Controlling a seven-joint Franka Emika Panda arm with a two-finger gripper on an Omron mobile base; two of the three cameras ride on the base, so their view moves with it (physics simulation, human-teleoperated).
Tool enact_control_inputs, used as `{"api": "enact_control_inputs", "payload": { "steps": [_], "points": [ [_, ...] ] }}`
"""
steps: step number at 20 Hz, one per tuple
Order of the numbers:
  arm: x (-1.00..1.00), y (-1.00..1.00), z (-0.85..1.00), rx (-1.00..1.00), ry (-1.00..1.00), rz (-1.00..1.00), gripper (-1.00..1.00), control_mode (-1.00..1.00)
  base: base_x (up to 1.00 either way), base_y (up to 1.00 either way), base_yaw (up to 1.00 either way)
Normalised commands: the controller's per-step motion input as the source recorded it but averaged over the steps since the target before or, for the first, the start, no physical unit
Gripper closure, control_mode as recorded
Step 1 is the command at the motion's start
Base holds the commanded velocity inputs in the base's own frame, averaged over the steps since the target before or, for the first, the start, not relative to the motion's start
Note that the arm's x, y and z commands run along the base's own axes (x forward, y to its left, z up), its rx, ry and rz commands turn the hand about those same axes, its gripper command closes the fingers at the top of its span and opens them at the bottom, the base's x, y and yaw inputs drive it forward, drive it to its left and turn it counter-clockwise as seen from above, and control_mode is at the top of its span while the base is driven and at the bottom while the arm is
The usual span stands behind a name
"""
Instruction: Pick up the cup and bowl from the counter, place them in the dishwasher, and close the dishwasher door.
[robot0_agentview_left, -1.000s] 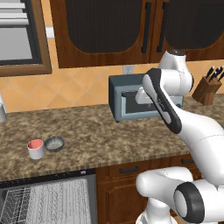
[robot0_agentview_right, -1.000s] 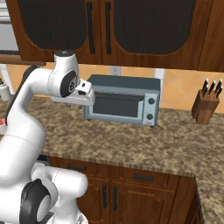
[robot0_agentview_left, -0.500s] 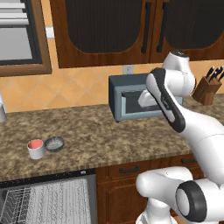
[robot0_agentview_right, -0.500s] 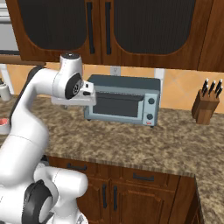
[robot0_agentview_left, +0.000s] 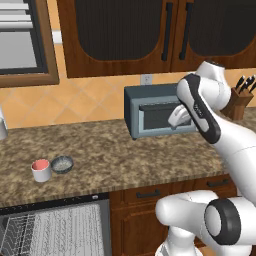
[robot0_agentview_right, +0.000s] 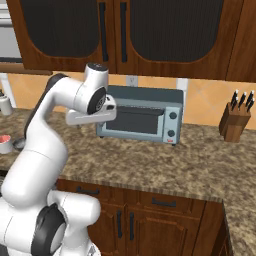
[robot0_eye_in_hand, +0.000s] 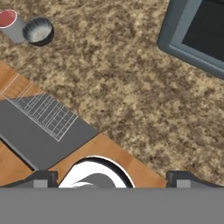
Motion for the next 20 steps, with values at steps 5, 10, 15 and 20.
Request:
{"api": "enact_control_inputs", "payload": {
  "steps": [5, 10, 15, 20],
  "points": [
    [0.36, 0.0, 0.0, 0.0, 0.0, 0.08, -1.0, -1.0, 0.0, 0.0, 0.0],
    [0.41, 0.12, 0.0, -0.01, 0.0, 0.1, -1.0, -1.0, 0.0, 0.0, 0.0],
    [0.15, 0.05, 0.0, -0.01, 0.0, 0.05, -1.0, 1.0, 0.13, 0.05, 0.2],
    [0.0, 0.0, 0.0, 0.0, 0.0, 0.0, -1.0, 1.0, 0.03, 0.0, 0.63]
  ]
}}
